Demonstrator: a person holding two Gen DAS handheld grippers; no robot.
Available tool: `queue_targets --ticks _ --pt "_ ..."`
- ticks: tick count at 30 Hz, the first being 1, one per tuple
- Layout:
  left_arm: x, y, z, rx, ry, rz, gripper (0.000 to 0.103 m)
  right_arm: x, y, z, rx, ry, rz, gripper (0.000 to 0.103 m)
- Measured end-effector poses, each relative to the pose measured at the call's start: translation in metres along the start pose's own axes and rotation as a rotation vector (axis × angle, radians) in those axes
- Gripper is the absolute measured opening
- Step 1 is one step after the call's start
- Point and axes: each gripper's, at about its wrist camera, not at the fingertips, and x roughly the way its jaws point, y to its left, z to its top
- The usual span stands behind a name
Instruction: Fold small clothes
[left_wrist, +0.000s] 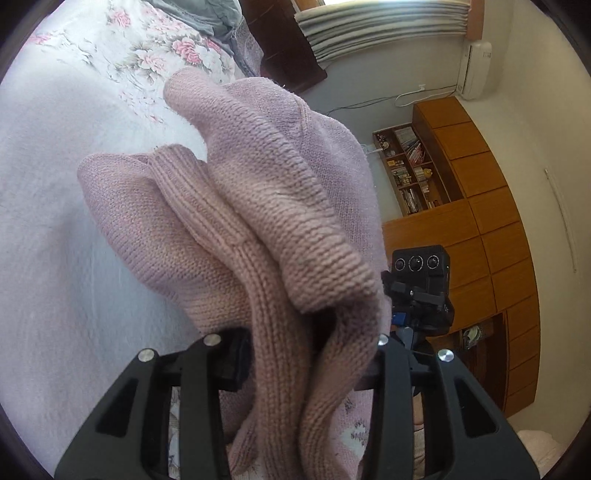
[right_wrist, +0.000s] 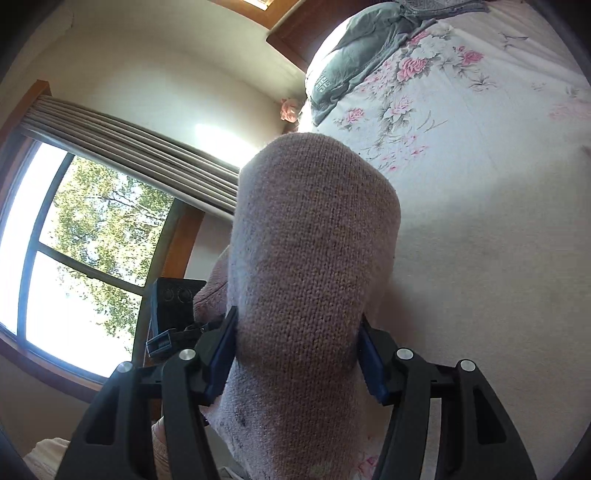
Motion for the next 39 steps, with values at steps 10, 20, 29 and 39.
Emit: queue_targets --ticks 10,20,29,39 --pt "0.034 0.028 -0.025 -0.08 0.0 0.146 0.047 0.007 -0.057 -0.023 0.066 -0.03 -0.029 0.067" --pt "-0.023 -0.02 -0.064 0.009 -0.065 0.35 0.059 -0.028 -0.031 -0.069 -0.007 0.002 -0.093 0.081" --pt "-0.032 -0.008 -0.119 -0.01 -0.086 0.491 0.06 -0.029 -0.051 -0.12 0.049 0.075 -0.134 0.047" --pt "-0.032 0.004 -0.127 -0.036 -0.106 0.59 0.063 -0.025 -0.029 -0.131 -0.056 0.072 -0.287 0.052"
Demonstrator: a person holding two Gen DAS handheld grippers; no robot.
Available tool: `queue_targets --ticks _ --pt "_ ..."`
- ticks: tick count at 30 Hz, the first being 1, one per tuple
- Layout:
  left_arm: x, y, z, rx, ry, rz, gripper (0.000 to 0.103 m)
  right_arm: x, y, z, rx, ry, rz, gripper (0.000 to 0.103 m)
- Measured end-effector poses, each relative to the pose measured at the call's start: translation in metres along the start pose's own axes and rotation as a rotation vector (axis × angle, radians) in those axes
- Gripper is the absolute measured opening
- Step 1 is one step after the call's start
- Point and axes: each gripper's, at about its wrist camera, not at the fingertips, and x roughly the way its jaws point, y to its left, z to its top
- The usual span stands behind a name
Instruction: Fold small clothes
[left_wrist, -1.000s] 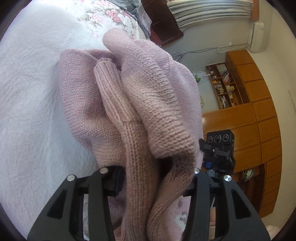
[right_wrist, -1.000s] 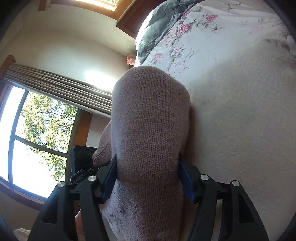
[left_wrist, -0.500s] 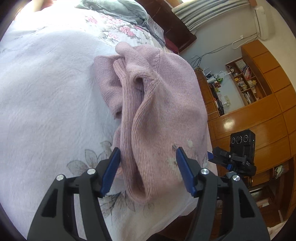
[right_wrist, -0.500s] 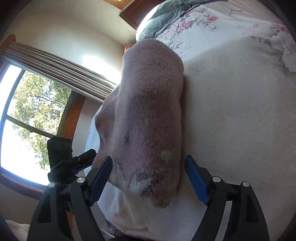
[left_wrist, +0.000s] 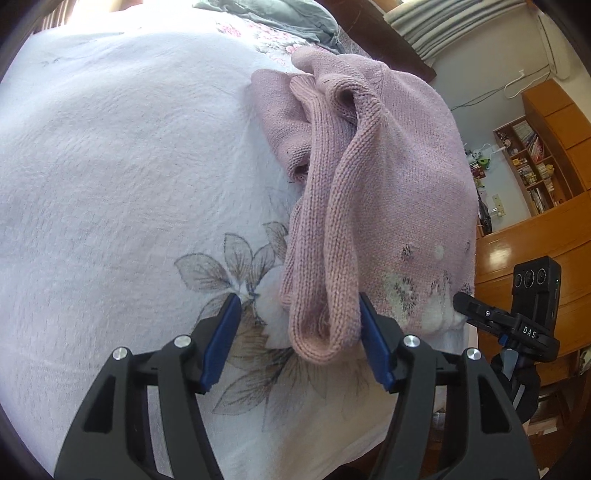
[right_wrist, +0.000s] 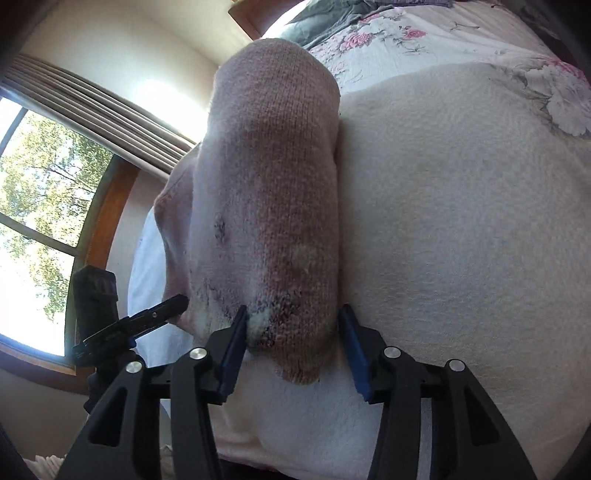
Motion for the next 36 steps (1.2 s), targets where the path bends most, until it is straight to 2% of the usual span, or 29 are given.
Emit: queue_targets --ticks 5,6,8,9,14,20,23,30,36 --pt "-0.031 -0.022 -0.009 0.046 -0.062 0.072 0.062 -0.019 0.024 -0.01 -0.096 -0.056 -0.142 0.077" --pt "-0.037 -0.028 -0.01 0.055 -0.073 0.093 0.063 -0.024 0.027 -0.014 -0.111 -0.068 -0.177 0.08" --pt "-0.049 -0.038 -0.014 0.067 -0.094 0.135 0.069 -0.031 0.036 -0.019 -0.131 -0.082 -0.256 0.093" --pt "-0.055 -0.043 -0.016 0.07 -0.107 0.156 0.074 -0.032 0.042 -0.021 -0.137 -0.084 -0.298 0.094" --pt "-0.078 -0.063 -0.027 0.09 -0.141 0.243 0.08 -0.033 0.064 -0.022 -0.172 -0.08 -0.455 0.099" --pt "-0.093 -0.087 -0.037 0.125 -0.157 0.301 0.084 -0.043 0.085 -0.035 -0.202 -0.092 -0.475 0.099" --pt "-0.099 -0.091 -0.043 0.119 -0.164 0.32 0.084 -0.049 0.093 -0.04 -0.208 -0.103 -0.449 0.099" --pt "-0.112 -0.1 -0.057 0.127 -0.162 0.329 0.084 -0.061 0.11 -0.048 -0.191 -0.108 -0.39 0.099" --pt "-0.128 -0.108 -0.065 0.143 -0.178 0.337 0.085 -0.07 0.122 -0.053 -0.204 -0.126 -0.394 0.099"
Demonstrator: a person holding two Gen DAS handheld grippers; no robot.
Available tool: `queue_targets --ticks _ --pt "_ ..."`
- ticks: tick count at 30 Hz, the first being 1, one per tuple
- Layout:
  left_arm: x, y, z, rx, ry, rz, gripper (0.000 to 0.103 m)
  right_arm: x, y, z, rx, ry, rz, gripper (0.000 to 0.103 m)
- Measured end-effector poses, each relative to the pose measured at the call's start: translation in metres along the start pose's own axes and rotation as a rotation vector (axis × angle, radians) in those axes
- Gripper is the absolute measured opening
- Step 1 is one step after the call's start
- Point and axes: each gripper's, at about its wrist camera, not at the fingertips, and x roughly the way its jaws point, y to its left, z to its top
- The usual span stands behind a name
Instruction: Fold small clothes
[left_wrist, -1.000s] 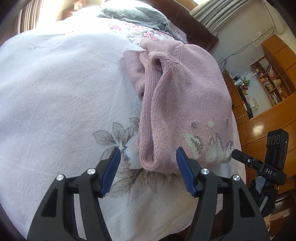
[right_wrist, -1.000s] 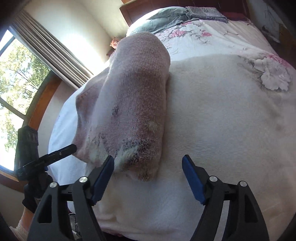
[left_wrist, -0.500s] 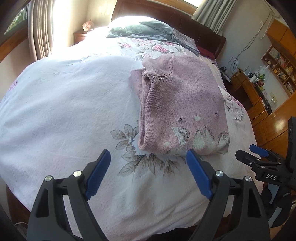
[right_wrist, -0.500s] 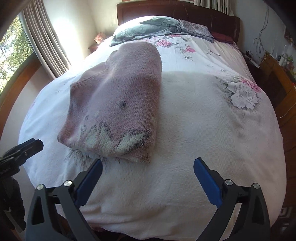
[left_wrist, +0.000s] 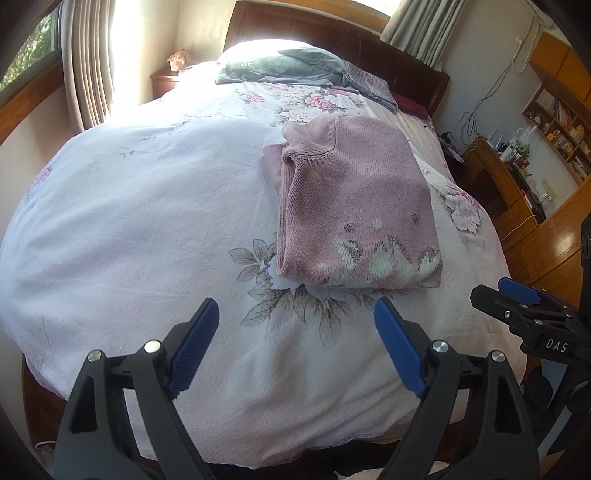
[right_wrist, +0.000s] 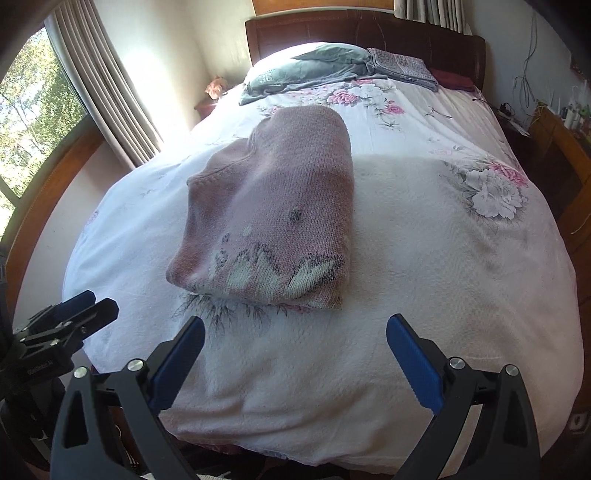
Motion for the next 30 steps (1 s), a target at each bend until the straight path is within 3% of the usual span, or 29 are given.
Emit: queue_targets --ticks 14,24,30 --pt "-0.021 -0.005 -0.008 0.022 -0.023 0.055 0.088 -0.015 0.006 0.0 -0.011 -0.034 -0.051 0.099" --pt "-0.02 -0.004 -0.007 0.026 -0.015 0.065 0.088 -0.011 0.015 -0.003 -0.062 -0.04 -0.12 0.099" --pt "-0.018 -0.003 -0.007 0.024 -0.006 0.072 0.088 -0.007 0.015 -0.001 -0.06 -0.034 -0.119 0.099"
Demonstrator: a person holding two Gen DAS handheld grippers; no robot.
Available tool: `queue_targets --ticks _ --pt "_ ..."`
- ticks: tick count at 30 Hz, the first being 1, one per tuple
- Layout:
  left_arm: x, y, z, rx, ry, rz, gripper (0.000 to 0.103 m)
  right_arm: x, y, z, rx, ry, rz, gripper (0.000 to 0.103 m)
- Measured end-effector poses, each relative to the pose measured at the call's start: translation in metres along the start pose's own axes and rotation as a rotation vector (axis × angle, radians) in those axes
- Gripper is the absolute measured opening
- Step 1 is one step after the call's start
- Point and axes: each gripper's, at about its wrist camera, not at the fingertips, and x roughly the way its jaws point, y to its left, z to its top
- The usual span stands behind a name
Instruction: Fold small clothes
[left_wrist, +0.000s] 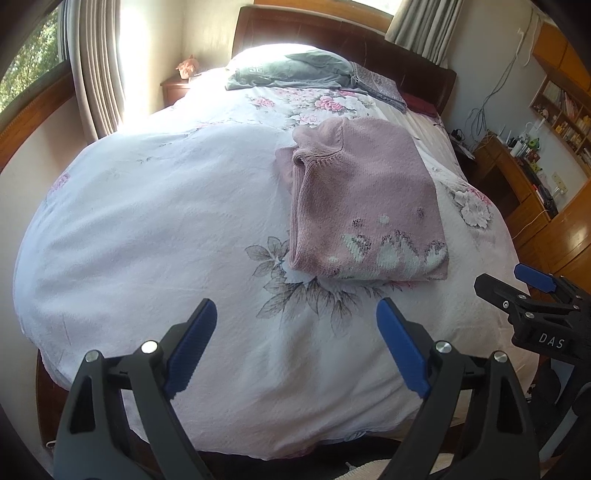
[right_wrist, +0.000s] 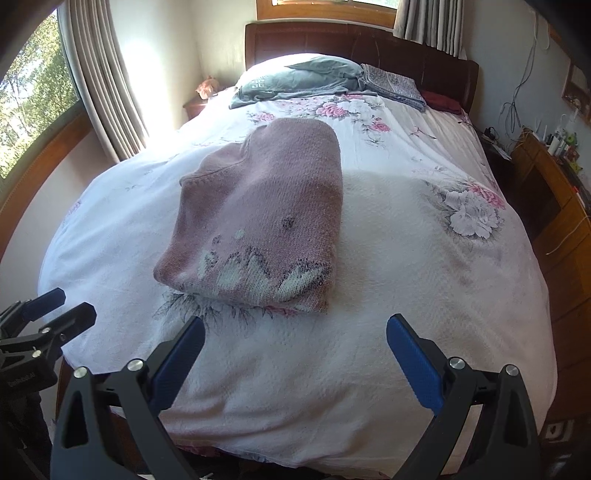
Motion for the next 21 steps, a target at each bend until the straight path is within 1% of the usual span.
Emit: queue_targets --ticks 9,12,21 --pt "0.004 -0.001 0.003 0.001 0.009 -0.003 0.088 0.003 -0.004 0.002 0.025 -0.007 -0.007 0.099" --pt "0.005 -0.001 0.003 0.004 0.011 -0.006 0.088 0.005 -0.006 0.003 0.028 -0.012 -0.022 0.099" --pt "0.003 -0.004 0.006 0.005 0.005 -0.014 0.088 0.013 -0.01 0.003 0.046 0.035 -0.015 0.099"
